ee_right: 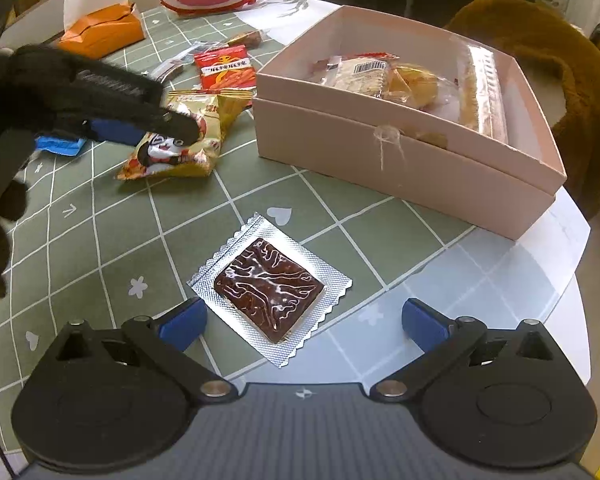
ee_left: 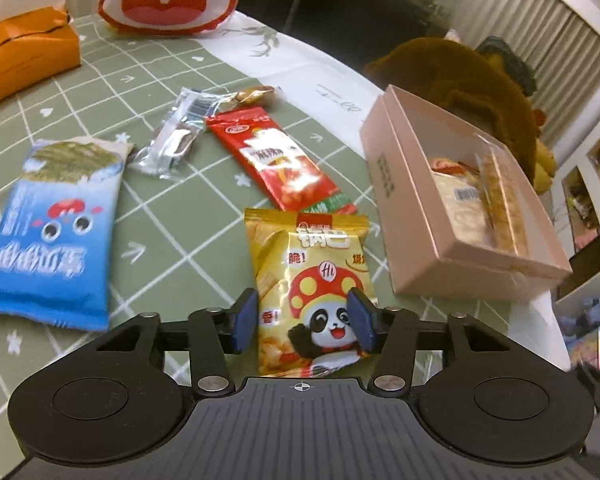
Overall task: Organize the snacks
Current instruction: 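Pass the panda packet from the left tool into the right tool's fingers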
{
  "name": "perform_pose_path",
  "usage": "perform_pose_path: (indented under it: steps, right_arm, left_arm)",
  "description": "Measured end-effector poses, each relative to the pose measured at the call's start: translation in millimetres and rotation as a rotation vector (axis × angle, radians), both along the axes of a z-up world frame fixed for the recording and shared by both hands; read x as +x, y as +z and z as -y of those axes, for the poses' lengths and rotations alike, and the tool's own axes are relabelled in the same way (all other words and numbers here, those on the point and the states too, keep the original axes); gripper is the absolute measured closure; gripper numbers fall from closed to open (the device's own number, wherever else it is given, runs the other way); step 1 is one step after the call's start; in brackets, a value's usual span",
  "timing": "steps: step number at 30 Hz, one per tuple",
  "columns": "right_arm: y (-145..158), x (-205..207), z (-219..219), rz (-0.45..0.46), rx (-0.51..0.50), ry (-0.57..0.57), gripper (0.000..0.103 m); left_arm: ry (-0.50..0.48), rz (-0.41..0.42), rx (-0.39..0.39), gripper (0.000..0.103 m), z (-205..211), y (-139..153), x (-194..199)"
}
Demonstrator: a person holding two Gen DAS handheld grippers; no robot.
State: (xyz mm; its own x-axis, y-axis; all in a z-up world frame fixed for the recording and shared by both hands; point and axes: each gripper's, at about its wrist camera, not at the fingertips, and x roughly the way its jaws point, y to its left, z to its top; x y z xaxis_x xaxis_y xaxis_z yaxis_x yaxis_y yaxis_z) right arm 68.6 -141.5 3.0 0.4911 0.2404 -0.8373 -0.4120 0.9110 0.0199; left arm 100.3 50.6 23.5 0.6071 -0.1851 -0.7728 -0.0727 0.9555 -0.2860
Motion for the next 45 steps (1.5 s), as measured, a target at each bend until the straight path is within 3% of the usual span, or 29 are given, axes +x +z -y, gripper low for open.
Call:
perform_pose_path:
  steps: [3,5,11,15,20,25,27,29,31,34,39,45]
  right_arm:
    - [-1,-1,0,0.005,0.002,-0.008,0.0]
    - [-1,-1,0,0.005,0.002,-0.009,0.0]
    - [1,2,-1,-0.024,-0.012,-0.002,0.0]
    - [20,4,-15,0.016,0.015,0.043,0.001]
    - [35,35,-58,-0.032,0.116,0.06,0.001]
    - [20,71,-113,-0.094,0.078,0.056,0.001]
    - [14,73,-127,-0.116,0.045,0.063,0.006]
    - [16,64,-132,-0.08,0.003,0.089,0.022]
    - [19,54,-132,-0.063,-0.02,0.139,0.029]
    - [27,43,-123,-0.051,-0.003,0.168,0.033]
    - [44,24,-73,-0.065,0.08,0.124,0.038]
    - [55,0,2,0.026,0.028,0.006,0.04]
  left_arm:
    - [0.009,0.004,0.003,0.065,-2,4,-17]
    - [0.012,-0.002,0.009,0.084,-2,6,-28]
    - [0.036,-0.042,0.006,0.084,-8,3,-63]
    - [0.152,-0.022,-0.064,0.083,-30,6,-80]
    - [0.268,-0.017,-0.023,0.078,-51,23,-83]
    - [0.283,0.006,-0.014,0.077,-57,34,-90]
    - [0.283,0.014,-0.016,0.077,-58,35,-94]
    - [0.282,0.013,-0.022,0.077,-60,35,-99]
    - [0.277,0.007,-0.03,0.077,-59,31,-101]
    - [0.261,-0.011,-0.03,0.077,-56,25,-100]
    - [0.202,-0.02,-0.016,0.077,-39,21,-96]
    - [0.12,-0.019,-0.006,0.077,-12,21,-85]
